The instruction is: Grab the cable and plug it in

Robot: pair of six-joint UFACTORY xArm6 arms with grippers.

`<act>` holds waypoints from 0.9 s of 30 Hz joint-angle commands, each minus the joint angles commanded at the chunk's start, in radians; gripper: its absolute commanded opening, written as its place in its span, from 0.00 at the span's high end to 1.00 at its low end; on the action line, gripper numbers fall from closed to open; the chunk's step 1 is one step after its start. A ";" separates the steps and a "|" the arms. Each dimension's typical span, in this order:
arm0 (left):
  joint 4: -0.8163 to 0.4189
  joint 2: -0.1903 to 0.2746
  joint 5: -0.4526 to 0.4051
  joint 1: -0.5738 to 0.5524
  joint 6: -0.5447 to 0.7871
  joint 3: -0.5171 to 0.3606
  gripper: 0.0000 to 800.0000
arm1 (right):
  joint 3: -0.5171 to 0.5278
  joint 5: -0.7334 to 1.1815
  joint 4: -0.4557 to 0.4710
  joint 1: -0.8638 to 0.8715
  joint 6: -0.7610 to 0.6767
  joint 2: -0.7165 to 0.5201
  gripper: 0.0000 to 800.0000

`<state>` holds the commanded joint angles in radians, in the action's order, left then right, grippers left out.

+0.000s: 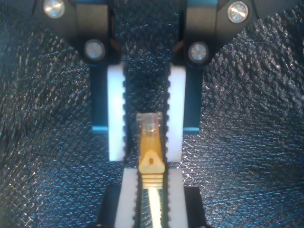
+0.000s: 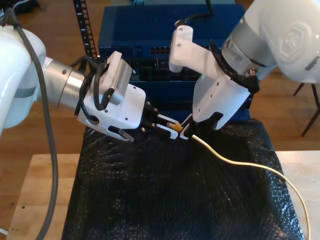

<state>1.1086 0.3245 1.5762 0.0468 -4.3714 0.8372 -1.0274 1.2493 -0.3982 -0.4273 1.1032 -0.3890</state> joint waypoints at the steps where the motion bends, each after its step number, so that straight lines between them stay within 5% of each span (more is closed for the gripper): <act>1: 0.000 0.000 0.000 0.000 0.000 0.000 0.84 | 0.000 0.002 0.000 0.000 0.000 0.000 0.99; 14: 0.000 0.009 0.000 0.000 0.002 -0.011 0.99 | 0.000 0.000 0.000 0.000 0.000 0.000 0.98; 21: 0.011 0.009 0.002 0.000 0.006 -0.009 1.00 | 0.003 0.002 -0.005 0.003 0.000 -0.002 0.52; 27: 0.012 0.008 0.002 0.000 -0.002 -0.008 1.00 | -0.002 0.003 0.000 0.009 0.005 -0.006 0.34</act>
<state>1.1208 0.3322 1.5777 0.0468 -4.3729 0.8295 -1.0290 1.2524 -0.3982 -0.4181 1.1078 -0.3951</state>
